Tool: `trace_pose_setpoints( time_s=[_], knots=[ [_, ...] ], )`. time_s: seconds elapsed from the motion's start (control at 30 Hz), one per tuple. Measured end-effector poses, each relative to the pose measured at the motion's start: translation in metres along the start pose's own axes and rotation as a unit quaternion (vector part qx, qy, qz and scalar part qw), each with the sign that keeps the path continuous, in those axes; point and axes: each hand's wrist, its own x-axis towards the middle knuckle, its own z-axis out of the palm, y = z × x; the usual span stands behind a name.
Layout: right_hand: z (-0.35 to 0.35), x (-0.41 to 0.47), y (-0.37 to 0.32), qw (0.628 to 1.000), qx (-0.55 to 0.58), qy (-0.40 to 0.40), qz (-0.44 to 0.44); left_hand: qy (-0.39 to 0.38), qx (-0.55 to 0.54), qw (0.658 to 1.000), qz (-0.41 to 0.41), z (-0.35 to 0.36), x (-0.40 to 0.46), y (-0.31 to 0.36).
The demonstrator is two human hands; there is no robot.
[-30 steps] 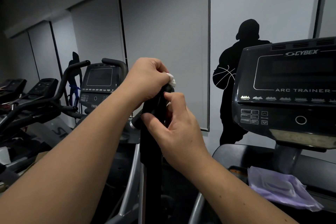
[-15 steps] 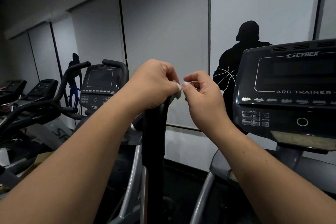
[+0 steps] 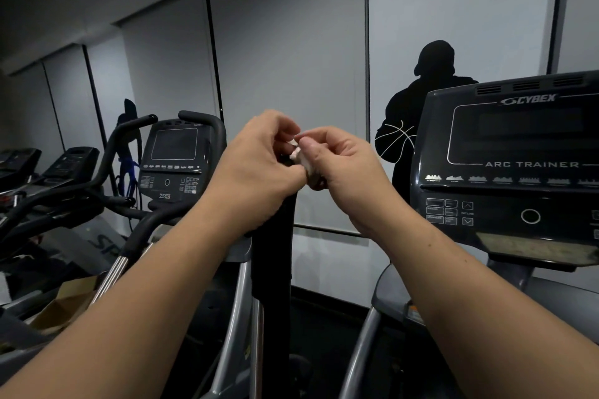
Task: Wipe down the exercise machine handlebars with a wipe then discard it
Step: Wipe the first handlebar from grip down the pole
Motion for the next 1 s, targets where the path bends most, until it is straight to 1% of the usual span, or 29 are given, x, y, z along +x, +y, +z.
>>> trace_pose_setpoints(
  time_s=[0.07,0.13,0.23,0.3,0.4,0.53,0.67,0.73,0.8,0.9,1.0],
  knots=[
    [0.001,0.003,0.001,0.999,-0.033,-0.008,-0.013,-0.018,-0.094,0.995,-0.021,-0.002,-0.010,-0.004],
    [0.001,0.009,0.004,0.997,-0.081,0.008,-0.016,-0.013,-0.130,0.990,-0.057,-0.002,-0.015,-0.006],
    [-0.001,0.016,0.008,0.986,-0.158,0.042,-0.012,0.000,-0.100,0.988,-0.115,-0.002,-0.019,-0.006],
    [-0.003,0.014,0.010,0.984,-0.171,0.042,-0.017,-0.003,-0.084,0.986,-0.146,0.001,-0.022,-0.006],
    [-0.002,0.008,0.013,0.981,-0.188,0.039,-0.035,-0.004,-0.038,0.989,-0.142,0.008,-0.024,-0.006],
    [-0.003,0.012,0.025,0.993,-0.085,0.078,0.015,0.012,0.002,0.993,-0.119,0.013,-0.026,-0.007],
    [0.002,0.012,0.034,0.992,-0.014,0.123,0.013,0.023,0.008,0.995,-0.099,0.015,-0.028,-0.007],
    [0.005,0.010,0.041,0.989,0.021,0.137,0.048,0.024,0.004,0.995,-0.100,0.016,-0.028,-0.008],
    [0.005,0.009,0.044,0.985,0.044,0.147,0.073,0.026,0.005,0.994,-0.102,0.016,-0.029,-0.009],
    [0.008,0.007,0.046,0.982,0.090,0.154,0.068,0.030,0.008,0.995,-0.096,0.017,-0.028,-0.010],
    [0.015,0.003,0.056,0.978,0.105,0.156,0.094,0.042,0.015,0.993,-0.105,0.018,-0.028,-0.013]
  ],
)
